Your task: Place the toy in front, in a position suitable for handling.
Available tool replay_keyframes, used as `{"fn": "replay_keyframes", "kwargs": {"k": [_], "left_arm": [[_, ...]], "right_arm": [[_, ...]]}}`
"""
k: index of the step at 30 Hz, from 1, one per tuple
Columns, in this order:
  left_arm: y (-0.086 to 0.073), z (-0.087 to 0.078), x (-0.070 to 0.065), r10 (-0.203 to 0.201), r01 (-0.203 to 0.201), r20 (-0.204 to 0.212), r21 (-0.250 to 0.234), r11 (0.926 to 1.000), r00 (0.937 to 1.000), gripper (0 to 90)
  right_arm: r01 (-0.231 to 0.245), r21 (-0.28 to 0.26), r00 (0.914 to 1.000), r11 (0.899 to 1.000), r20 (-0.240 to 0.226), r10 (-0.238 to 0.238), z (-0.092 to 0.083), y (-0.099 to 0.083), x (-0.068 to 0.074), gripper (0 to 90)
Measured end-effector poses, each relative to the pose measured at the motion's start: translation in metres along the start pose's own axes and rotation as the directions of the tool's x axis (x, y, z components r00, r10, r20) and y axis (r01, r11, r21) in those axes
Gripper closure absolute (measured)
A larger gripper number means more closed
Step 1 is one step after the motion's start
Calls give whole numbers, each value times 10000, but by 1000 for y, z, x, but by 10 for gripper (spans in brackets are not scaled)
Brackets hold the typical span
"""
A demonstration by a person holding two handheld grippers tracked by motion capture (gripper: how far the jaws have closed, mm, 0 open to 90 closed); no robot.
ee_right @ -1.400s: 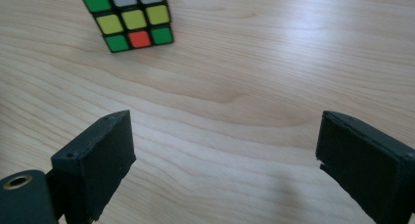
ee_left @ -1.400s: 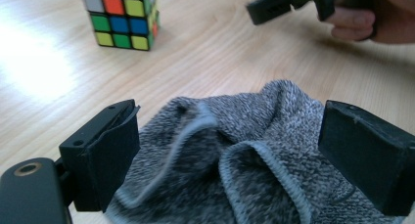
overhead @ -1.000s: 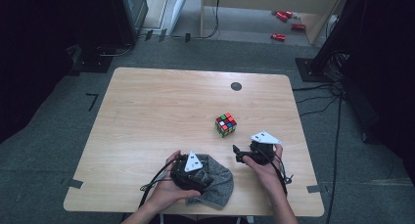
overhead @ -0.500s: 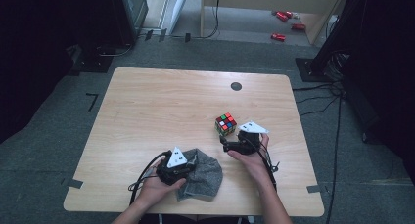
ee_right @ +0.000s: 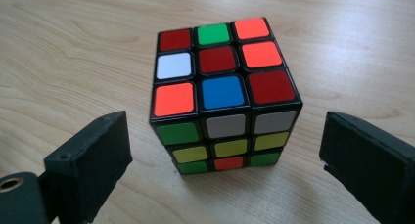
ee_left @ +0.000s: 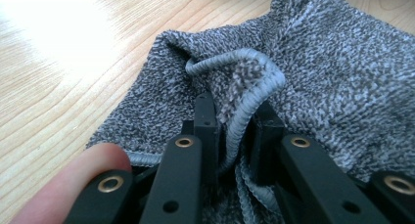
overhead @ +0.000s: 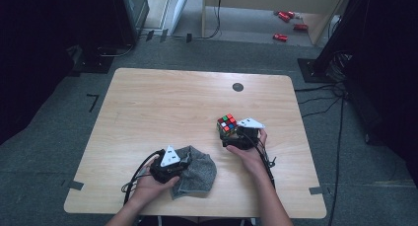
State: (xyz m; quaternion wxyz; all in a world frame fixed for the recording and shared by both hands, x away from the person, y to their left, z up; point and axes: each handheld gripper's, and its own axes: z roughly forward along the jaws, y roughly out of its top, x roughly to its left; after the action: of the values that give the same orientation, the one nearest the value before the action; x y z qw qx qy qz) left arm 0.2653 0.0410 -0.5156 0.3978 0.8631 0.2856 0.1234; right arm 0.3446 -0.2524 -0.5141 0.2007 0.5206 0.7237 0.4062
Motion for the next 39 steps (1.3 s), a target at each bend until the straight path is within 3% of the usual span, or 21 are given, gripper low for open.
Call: {"fn": "replay_keyframes", "kwargs": {"k": [2,3,5,7,9,12,13,15,16,27,39], "left_arm": [[0,0,0,2,-2,-22,-24,10000,10000,763],[-1,0,-1,25,-25,-96,-45,10000,10000,756],[-1,0,-1,15,-16,-110,-53,10000,9999,745],[-1,0,0,-31,30,-88,-58,10000,10000,734],[-1,0,1,-127,126,-28,-73,9999,9999,724],[-1,0,1,-137,137,-9,-81,9999,9999,718],[-1,0,2,-139,139,-7,-86,9999,9999,717],[-1,0,2,-140,140,-9,-88,9999,9999,712],[-1,0,2,-146,146,-3,-90,9999,9999,710],[-1,0,1,-121,120,-43,-92,9999,9999,709],[-1,-1,3,-246,245,-113,-80,9997,9996,737]], "right_arm": [[33,164,10000,9999,55,-34,3,0,0,76],[274,373,9985,9989,459,-291,9,1,2,136],[186,597,9962,9980,838,-235,12,4,2,161],[336,396,9955,9987,878,-370,12,5,4,315],[678,313,9910,9972,1139,-710,11,5,7,339],[700,325,9928,9970,950,-728,9,6,7,340],[961,298,9917,9949,833,-982,5,6,8,341],[1026,249,9915,9944,778,-1042,3,5,9,341],[1057,102,9926,9943,585,-1061,-3,4,9,342],[1495,-200,9887,9886,151,-1493,-42,-7,18,342],[1775,-150,9841,9840,-74,-1777,-83,-39,18,342]]}}
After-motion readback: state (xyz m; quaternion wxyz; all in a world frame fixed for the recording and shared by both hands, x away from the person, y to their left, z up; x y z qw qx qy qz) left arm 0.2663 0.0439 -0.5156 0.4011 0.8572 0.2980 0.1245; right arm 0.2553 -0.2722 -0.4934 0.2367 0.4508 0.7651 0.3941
